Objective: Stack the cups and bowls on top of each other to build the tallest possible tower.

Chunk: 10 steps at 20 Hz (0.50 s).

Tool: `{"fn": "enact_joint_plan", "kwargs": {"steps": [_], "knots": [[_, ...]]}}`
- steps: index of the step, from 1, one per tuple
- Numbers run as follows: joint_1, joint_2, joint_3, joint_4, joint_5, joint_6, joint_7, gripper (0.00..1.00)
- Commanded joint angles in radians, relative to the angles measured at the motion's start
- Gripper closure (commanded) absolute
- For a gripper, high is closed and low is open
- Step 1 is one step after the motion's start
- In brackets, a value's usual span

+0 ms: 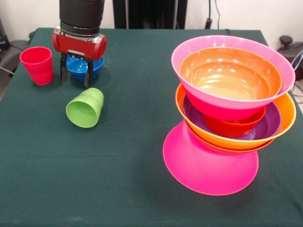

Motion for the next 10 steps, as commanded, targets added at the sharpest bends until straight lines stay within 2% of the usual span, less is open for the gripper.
{"fn": "enact_joint_plan", "kwargs": {"steps": [1,10], "knots": [[-0.004,0.041,0.107,0.021,0.001,0.007,-0.036,0.00],[-0.013,-0.016,0.145,0.025,0.075,0.070,-0.030,0.00]]}}
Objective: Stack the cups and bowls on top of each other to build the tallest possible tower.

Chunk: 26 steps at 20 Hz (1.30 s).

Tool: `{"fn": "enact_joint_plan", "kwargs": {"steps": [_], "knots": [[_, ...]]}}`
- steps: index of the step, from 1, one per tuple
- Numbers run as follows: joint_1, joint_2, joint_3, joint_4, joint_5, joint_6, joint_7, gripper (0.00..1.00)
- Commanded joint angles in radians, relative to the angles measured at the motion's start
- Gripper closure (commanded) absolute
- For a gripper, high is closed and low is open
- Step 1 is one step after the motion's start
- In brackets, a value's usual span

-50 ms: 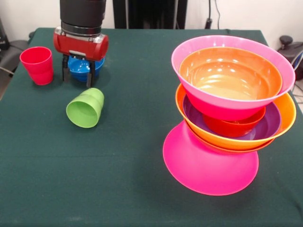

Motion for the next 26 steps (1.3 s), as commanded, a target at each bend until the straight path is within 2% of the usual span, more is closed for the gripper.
{"fn": "enact_joint_plan", "kwargs": {"steps": [1,6,11,18,22,26], "knots": [[-0.002,-0.012,0.113,0.025,0.043,0.076,-0.033,0.00],[0.002,-0.042,0.118,0.038,0.058,0.097,-0.050,0.00],[-0.005,-0.019,0.134,-0.007,0.062,0.144,-0.094,0.00],[-0.007,-0.022,0.118,0.011,0.062,0.142,-0.083,0.00],[-0.011,-0.008,0.124,-0.001,0.051,0.125,-0.088,0.00],[-0.008,0.068,0.144,-0.098,0.058,0.138,-0.103,0.00]]}}
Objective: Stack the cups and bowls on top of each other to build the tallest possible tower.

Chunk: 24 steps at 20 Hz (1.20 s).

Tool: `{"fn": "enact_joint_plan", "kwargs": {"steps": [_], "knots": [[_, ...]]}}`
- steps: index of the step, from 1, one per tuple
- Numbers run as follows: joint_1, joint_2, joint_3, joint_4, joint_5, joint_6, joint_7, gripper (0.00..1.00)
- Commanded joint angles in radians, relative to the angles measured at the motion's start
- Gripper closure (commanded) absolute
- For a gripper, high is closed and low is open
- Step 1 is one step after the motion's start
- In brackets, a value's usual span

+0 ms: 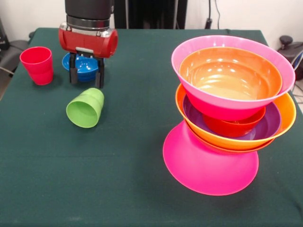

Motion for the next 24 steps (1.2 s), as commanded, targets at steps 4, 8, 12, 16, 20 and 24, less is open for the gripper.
{"fn": "enact_joint_plan", "kwargs": {"steps": [4,8,12,16,20,24], "knots": [[-0.008,0.105,0.100,-0.126,0.029,0.150,-0.096,0.00],[-0.011,0.104,0.105,-0.139,0.054,0.164,-0.082,0.00],[-0.007,0.142,0.104,-0.186,0.051,0.157,-0.084,0.00],[-0.014,0.145,0.108,-0.201,0.056,0.182,-0.104,0.00],[-0.015,0.148,0.109,-0.213,0.053,0.202,-0.114,0.00],[-0.017,0.213,0.116,-0.253,0.040,0.202,-0.127,0.00]]}}
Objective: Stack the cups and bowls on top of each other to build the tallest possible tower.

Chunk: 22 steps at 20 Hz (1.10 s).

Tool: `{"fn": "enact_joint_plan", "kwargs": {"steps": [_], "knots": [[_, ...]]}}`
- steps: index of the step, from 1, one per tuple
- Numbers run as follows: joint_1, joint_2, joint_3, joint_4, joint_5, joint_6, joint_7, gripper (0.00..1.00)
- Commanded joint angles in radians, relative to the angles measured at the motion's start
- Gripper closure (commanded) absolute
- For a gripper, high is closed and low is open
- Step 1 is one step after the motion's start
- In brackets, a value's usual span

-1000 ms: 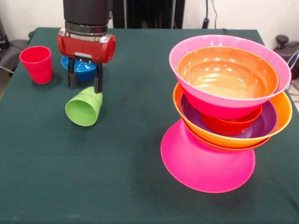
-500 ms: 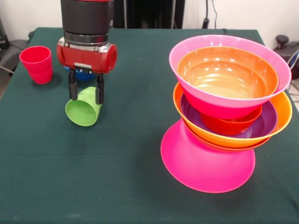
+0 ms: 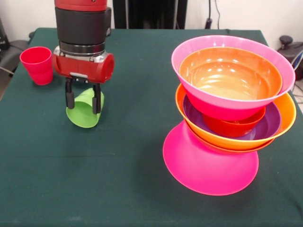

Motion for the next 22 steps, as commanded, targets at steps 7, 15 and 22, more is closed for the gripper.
{"fn": "enact_joint_plan", "kwargs": {"steps": [7,15,22], "knots": [[-0.030,0.238,0.114,-0.171,-0.009,0.187,-0.221,0.00],[-0.033,0.338,0.176,-0.302,-0.017,0.297,-0.316,0.00],[-0.023,0.321,0.192,-0.316,-0.027,0.370,-0.311,0.00]]}}
